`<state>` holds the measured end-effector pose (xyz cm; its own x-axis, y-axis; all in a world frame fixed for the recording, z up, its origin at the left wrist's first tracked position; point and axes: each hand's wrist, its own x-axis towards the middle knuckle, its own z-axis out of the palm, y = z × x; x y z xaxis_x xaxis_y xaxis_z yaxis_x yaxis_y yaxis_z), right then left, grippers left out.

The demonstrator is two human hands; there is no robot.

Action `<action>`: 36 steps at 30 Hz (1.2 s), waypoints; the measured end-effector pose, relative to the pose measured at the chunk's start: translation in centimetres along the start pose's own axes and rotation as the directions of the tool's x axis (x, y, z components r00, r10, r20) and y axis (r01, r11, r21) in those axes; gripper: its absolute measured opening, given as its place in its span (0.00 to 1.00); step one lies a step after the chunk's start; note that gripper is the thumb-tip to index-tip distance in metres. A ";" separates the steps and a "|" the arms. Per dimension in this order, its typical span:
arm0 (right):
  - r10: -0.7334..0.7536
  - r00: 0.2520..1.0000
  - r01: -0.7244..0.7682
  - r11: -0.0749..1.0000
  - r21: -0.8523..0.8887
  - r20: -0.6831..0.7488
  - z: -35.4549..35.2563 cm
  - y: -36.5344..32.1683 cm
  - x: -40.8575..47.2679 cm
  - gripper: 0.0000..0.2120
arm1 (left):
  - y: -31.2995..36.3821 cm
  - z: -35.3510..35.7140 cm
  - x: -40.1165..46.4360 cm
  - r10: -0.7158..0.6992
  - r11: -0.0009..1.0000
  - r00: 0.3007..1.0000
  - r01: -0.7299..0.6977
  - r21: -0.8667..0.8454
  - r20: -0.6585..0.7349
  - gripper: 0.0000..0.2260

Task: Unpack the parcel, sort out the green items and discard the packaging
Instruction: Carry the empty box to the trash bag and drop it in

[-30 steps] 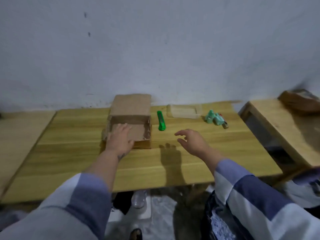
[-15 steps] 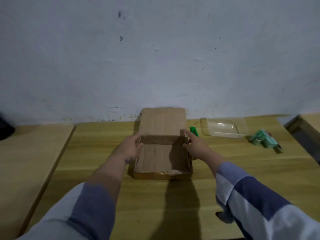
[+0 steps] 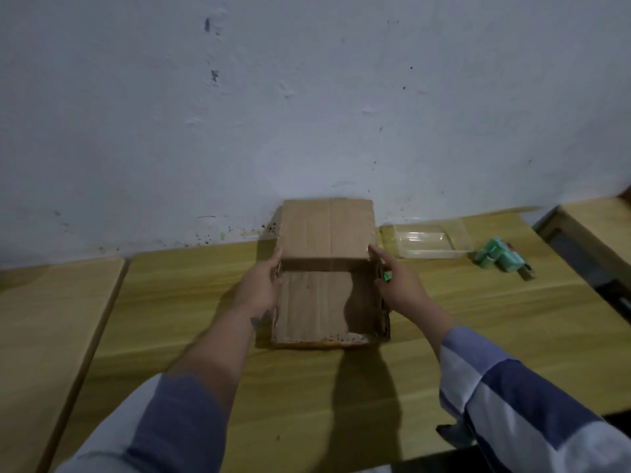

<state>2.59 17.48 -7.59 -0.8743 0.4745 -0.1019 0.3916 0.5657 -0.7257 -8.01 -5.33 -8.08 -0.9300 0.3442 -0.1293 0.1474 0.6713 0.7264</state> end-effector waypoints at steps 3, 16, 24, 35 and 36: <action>-0.043 0.993 0.051 0.997 0.065 -0.112 -2.8 0.7 -1.8 0.33 | 2.5 0.9 -0.9 0.117 0.992 0.992 -0.119 -0.042 -0.049 0.30; 0.085 0.886 -0.043 0.994 0.102 -0.456 -18.6 13.0 -16.0 0.32 | 17.8 14.3 -11.3 0.499 0.866 0.867 -0.498 -0.039 0.003 0.29; 0.213 0.812 -0.189 0.977 0.101 -0.543 -27.8 24.7 -28.5 0.31 | 25.9 27.1 -21.2 0.550 0.835 0.819 -0.537 -0.124 0.163 0.29; 0.432 0.700 -0.421 0.893 0.161 -0.569 -29.5 35.9 -39.8 0.30 | 27.7 40.1 -29.2 0.574 0.814 0.706 -0.547 -0.195 0.414 0.28; 0.460 0.691 -0.444 0.879 0.176 -0.557 -29.0 36.8 -40.2 0.30 | 27.4 40.9 -29.4 0.568 0.816 0.696 -0.545 -0.190 0.439 0.28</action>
<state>60.48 38.80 -10.46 -0.2643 0.9641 -0.0252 0.6817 0.1683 -0.7120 37.12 29.82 -11.98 -0.4158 0.9091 0.0256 0.5633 0.2354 0.7920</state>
